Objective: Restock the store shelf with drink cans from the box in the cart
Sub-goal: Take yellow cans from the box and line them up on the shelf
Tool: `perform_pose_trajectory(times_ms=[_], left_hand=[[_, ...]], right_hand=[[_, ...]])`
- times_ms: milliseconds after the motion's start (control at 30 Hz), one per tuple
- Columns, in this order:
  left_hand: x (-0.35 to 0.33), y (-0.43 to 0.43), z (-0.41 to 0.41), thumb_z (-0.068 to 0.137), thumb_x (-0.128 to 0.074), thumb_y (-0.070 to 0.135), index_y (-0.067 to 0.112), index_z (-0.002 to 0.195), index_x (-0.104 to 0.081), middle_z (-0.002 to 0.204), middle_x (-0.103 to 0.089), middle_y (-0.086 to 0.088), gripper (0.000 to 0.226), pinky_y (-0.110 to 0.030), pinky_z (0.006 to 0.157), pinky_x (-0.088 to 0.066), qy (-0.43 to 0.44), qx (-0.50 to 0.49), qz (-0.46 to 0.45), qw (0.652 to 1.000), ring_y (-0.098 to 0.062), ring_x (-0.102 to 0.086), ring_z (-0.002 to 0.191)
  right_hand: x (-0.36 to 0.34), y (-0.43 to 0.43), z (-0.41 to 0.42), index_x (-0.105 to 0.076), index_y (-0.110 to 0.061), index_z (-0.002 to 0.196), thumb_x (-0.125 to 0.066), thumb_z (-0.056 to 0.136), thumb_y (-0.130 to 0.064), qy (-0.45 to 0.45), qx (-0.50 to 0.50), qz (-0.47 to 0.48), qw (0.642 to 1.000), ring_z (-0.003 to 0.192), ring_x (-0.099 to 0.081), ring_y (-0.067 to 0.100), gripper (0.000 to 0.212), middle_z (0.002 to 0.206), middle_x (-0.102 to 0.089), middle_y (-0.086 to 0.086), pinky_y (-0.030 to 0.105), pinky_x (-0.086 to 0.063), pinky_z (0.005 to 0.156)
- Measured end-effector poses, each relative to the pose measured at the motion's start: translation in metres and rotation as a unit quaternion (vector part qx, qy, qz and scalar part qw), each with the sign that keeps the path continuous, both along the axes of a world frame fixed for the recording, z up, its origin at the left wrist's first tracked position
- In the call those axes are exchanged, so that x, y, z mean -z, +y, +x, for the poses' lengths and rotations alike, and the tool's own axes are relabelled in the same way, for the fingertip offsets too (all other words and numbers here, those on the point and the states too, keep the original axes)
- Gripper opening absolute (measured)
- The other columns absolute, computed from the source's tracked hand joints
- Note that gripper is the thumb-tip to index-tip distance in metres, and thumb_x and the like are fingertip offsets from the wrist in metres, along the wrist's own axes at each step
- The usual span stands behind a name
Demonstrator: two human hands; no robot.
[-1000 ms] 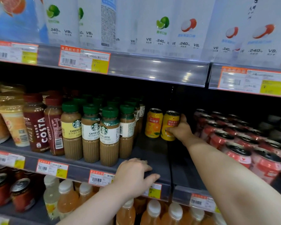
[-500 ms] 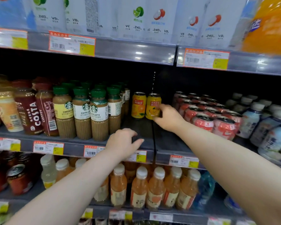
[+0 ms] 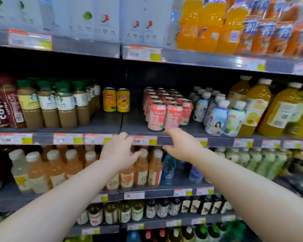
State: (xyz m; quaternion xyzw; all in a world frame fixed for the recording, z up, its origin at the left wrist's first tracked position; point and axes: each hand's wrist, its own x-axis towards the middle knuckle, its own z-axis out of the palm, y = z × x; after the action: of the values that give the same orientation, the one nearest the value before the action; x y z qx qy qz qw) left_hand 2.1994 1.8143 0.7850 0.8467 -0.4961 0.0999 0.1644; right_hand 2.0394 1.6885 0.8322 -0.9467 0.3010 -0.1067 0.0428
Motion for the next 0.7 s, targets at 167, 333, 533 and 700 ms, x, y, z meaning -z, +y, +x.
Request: perform_pose_trajectory(times_ms=[167, 333, 533, 700], left_hand=[[0.023, -0.013, -0.130, 0.082, -0.052, 0.057, 0.024, 0.123, -0.051, 0.121, -0.052, -0.002, 0.052, -0.038, 0.085, -0.048, 0.007, 0.085, 0.033, 0.996, -0.026, -0.052, 0.113], [0.041, -0.035, -0.295, 0.085, -0.048, 0.057, 0.024, 0.131, -0.045, 0.133, -0.046, -0.002, 0.057, -0.038, 0.089, -0.046, 0.031, 0.213, 0.076, 0.974, -0.025, -0.047, 0.120], [0.046, -0.052, -0.472, 0.083, -0.047, 0.061, 0.024, 0.128, -0.048, 0.129, -0.049, -0.003, 0.058, -0.040, 0.093, -0.048, 0.017, 0.357, 0.104, 0.928, -0.026, -0.047, 0.119], [0.049, -0.075, -0.577, 0.083, -0.049, 0.059, 0.024, 0.125, -0.051, 0.126, -0.052, -0.002, 0.054, -0.039, 0.094, -0.045, 0.005, 0.440, 0.111, 0.891, -0.026, -0.049, 0.118]], right_hand=[[0.024, 0.018, -0.162, -0.031, -0.023, 0.141, -0.054, 0.089, -0.037, 0.047, 0.092, 0.003, 0.995, 0.125, -0.047, 0.028, 0.059, 0.142, -0.043, 0.004, 0.044, -0.047, 0.095], [0.036, 0.046, -0.338, -0.036, -0.020, 0.138, -0.053, 0.088, -0.036, 0.080, 0.224, 0.030, 0.971, 0.123, -0.049, 0.028, 0.055, 0.139, -0.045, 0.007, 0.043, -0.047, 0.096], [0.048, 0.084, -0.514, -0.043, -0.025, 0.129, -0.058, 0.082, -0.038, 0.073, 0.376, 0.059, 0.922, 0.119, -0.052, 0.028, 0.051, 0.130, -0.051, 0.006, 0.039, -0.045, 0.095], [0.067, 0.093, -0.620, -0.047, -0.020, 0.127, -0.059, 0.082, -0.037, 0.039, 0.471, 0.104, 0.875, 0.122, -0.049, 0.027, 0.050, 0.131, -0.051, 0.008, 0.039, -0.043, 0.100]])
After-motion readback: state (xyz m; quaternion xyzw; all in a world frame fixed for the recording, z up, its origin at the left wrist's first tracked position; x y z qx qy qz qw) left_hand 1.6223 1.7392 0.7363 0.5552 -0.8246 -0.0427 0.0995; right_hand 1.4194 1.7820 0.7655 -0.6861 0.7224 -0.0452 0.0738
